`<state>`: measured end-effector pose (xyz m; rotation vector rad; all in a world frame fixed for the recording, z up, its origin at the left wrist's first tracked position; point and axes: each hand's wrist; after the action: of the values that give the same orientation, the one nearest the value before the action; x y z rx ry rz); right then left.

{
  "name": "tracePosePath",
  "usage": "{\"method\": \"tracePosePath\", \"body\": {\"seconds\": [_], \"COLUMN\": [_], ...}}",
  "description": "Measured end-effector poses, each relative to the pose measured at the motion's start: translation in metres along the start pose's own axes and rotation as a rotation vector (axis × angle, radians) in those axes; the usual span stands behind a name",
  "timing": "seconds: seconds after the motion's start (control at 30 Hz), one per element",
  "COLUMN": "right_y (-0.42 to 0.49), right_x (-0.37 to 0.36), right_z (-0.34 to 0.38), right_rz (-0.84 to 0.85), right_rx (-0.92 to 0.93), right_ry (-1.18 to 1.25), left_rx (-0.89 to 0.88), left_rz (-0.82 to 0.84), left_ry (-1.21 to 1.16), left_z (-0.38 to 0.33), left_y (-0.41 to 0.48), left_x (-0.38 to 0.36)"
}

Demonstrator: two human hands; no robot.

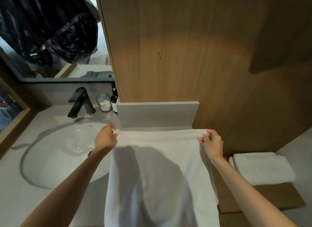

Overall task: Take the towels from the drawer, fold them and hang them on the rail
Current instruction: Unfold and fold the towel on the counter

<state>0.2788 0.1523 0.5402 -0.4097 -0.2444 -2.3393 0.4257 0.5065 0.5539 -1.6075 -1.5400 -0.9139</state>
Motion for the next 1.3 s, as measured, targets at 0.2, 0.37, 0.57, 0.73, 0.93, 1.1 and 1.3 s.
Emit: {"method": "tracePosePath", "body": {"seconds": [0.2, 0.37, 0.57, 0.73, 0.93, 1.1, 1.3], "right_y": [0.045, 0.064, 0.041, -0.011, -0.048, -0.033, -0.033], "right_x": [-0.030, -0.051, -0.052, -0.069, -0.070, -0.035, 0.000], "right_z": [-0.020, -0.033, -0.032, -0.046, -0.070, -0.077, -0.070], "right_rz": [0.020, 0.056, 0.322, 0.485, 0.590, 0.633, 0.718], "right_rx": [-0.059, -0.146, 0.133, 0.504, 0.583, 0.558, 0.343], "right_ry": [-0.090, -0.120, -0.148, -0.508, -0.837, -0.962, -0.685], "left_rx": [0.171, 0.231, 0.060, -0.295, -0.314, -0.328, -0.255], "left_rz": [0.002, 0.004, -0.075, 0.087, 0.212, 0.216, 0.306], "left_ry": [-0.091, -0.171, -0.263, 0.035, 0.242, 0.290, 0.346], "left_z": [-0.002, 0.000, -0.017, -0.048, -0.049, -0.042, -0.051], "left_y": [0.038, 0.051, 0.016, -0.041, -0.079, -0.075, -0.072], "left_x": [-0.035, -0.056, -0.071, -0.111, -0.143, -0.134, -0.128]}}
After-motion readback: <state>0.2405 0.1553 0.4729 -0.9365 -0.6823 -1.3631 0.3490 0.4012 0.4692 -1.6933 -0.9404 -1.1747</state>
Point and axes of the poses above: each hand's wrist, its own y-axis towards the middle knuckle, its own x-axis out of the back of the hand, z = x × y, and after that the axes turned 5 degrees about x, right-handed
